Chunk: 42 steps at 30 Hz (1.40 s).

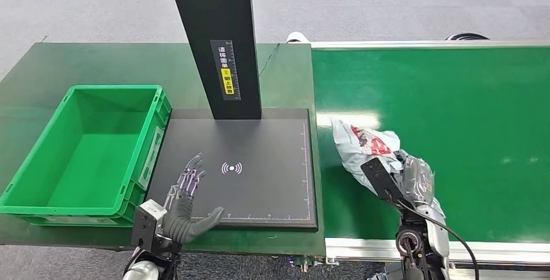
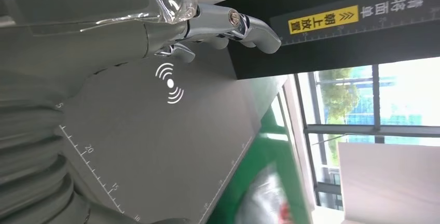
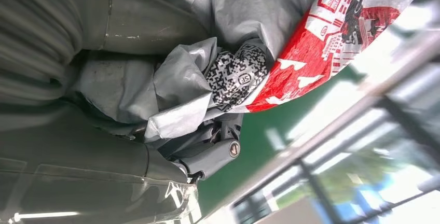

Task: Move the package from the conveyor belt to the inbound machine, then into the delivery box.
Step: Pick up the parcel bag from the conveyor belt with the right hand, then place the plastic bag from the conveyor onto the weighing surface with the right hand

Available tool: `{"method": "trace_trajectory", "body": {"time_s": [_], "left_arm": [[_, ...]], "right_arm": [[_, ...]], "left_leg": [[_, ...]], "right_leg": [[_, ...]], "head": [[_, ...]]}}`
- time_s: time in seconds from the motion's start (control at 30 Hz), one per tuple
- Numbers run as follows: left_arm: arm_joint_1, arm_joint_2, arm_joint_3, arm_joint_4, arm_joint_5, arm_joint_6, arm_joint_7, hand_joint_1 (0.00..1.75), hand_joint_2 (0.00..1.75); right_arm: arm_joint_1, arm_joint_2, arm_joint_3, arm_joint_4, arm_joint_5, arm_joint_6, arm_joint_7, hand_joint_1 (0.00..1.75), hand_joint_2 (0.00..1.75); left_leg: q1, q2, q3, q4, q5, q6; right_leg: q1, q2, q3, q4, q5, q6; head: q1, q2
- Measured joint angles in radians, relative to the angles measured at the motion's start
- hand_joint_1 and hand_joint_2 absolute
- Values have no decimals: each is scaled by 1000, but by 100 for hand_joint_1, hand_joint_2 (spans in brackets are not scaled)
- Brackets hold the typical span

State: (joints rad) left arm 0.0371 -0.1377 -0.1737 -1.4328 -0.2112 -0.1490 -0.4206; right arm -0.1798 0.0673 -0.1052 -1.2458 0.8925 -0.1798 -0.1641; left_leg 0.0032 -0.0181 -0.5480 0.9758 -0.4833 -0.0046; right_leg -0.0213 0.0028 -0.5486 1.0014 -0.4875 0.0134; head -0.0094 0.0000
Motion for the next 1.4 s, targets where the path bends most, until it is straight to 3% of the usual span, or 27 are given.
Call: {"method": "trace_trajectory", "body": {"time_s": [0.33,0.47,0.63,0.9,1.1,1.23,1.4], "left_arm": [[-15,0,-1,0,9,2,-30,0,175],[-26,-1,1,-1,39,45,-60,0,175],[-41,-8,5,-6,71,75,-97,0,175],[-59,-11,-5,-8,125,76,-120,0,175],[-69,-1,-19,-5,157,62,-136,0,175],[-69,6,-21,-3,158,62,-138,0,175],[-69,13,-22,-3,158,62,-138,0,175]], "right_arm": [[43,43,7,-186,-463,-146,-302,175,175],[56,58,10,-255,-535,-166,-376,175,175],[65,64,62,-292,-500,-180,-412,175,175],[57,55,210,-260,-353,-168,-389,175,175],[-21,46,383,-62,-143,-126,-281,175,175],[-63,45,470,55,-107,-115,-255,175,175],[-90,42,510,118,-103,-114,-248,175,175]], "left_leg": [[0,0,-1,0,0,0],[0,0,-1,0,0,0],[0,0,0,0,0,0],[1,1,-1,0,0,0],[1,1,-1,0,0,0],[1,0,-1,0,1,0],[1,1,-2,0,1,0]], "right_leg": [[0,0,0,0,0,0],[0,0,0,0,0,0],[1,0,0,0,0,0],[1,1,0,0,0,0],[1,1,0,0,0,0],[2,1,-1,0,0,0],[1,1,-2,0,0,0]], "head": [[0,0],[0,0],[0,0],[0,0],[0,0],[0,0],[0,0]]}}
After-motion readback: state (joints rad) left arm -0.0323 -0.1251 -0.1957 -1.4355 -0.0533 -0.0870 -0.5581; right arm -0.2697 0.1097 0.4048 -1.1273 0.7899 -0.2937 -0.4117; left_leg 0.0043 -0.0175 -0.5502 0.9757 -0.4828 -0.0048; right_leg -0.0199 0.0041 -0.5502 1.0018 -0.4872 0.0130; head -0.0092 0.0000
